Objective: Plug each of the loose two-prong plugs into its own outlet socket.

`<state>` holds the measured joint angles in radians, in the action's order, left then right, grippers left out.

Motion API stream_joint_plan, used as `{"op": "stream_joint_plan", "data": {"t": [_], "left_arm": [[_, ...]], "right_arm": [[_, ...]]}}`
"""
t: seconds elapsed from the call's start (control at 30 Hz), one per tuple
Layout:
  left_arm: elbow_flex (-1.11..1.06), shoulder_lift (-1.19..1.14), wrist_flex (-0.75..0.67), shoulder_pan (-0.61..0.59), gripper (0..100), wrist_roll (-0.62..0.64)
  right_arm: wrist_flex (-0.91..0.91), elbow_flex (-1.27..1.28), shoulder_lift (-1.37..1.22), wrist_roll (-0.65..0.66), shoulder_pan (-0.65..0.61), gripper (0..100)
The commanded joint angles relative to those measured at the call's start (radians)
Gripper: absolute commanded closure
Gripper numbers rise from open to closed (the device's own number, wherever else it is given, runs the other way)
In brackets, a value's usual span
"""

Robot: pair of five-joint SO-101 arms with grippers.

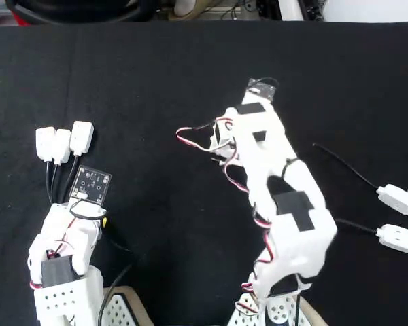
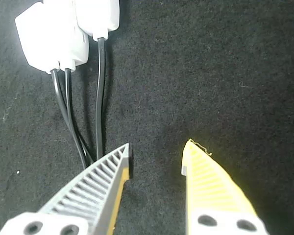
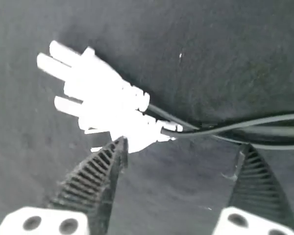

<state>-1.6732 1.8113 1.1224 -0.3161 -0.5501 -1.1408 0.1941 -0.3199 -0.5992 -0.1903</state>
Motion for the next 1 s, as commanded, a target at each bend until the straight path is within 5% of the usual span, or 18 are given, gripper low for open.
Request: {"op": "stream_joint_plan", "data": {"t": [0.0,0.63,0.97], "left_arm": [[0.002,0.008,0.006,-0.010,82,-0.006],[0.002,0.008,0.006,-0.010,82,-0.006],[0.002,0.008,0.006,-0.010,82,-0.006]], "right_arm": [[0.012,-0.116,-0.056,-0.109,-0.015,66.2],[-0.129,-0.120,0.107,-0.219,0.063,66.2],[0.157,0.131,0.122,-0.282,-0.068,66.2]]}}
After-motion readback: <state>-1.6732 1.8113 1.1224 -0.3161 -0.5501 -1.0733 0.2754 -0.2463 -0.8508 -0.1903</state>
